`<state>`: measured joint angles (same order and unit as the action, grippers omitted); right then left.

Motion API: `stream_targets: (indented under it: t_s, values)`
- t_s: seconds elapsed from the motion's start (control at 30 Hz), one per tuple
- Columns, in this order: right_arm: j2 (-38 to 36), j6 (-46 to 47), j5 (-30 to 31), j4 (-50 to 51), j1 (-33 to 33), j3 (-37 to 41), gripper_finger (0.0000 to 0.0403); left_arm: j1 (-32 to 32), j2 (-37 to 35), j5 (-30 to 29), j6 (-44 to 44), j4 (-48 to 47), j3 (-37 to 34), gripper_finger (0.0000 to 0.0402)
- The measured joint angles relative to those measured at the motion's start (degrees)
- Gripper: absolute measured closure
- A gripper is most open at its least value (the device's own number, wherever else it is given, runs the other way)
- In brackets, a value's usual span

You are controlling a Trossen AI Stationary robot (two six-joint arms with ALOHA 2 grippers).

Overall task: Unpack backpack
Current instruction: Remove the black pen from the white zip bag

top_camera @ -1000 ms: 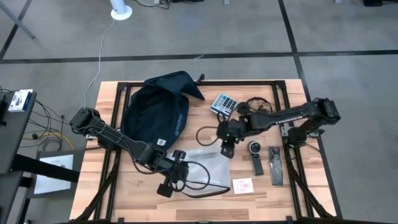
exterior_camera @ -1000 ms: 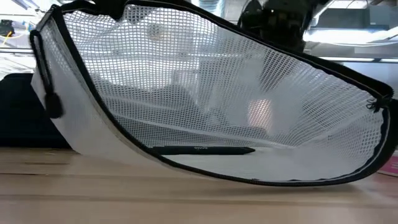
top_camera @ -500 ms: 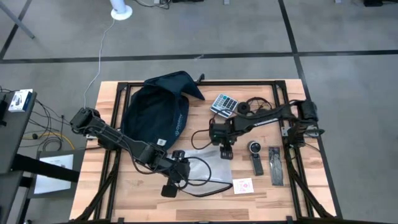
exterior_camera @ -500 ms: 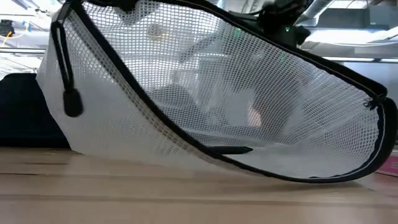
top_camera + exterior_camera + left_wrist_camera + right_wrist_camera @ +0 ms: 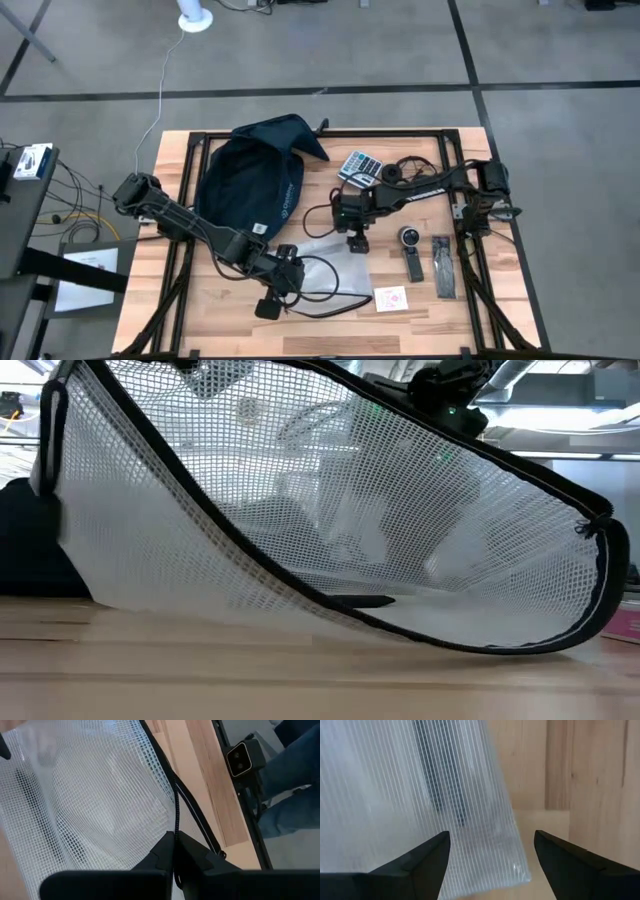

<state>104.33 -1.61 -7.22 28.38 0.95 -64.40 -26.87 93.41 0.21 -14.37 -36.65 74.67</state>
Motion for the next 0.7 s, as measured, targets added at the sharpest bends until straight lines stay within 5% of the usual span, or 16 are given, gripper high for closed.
stream_targets:
  t_s: [0.53,0.7]
  values:
    - [-0.2,3.7,0.1,-3.5,1.2,5.7,0.0125,-0.4,0.0,2.5,-0.2,0.0,0.0,0.0402]
    - [-0.5,7.6,1.2,-6.4,1.6,7.7,0.0206,-0.5,0.0,2.2,0.1,0.0,0.0,0.0402]
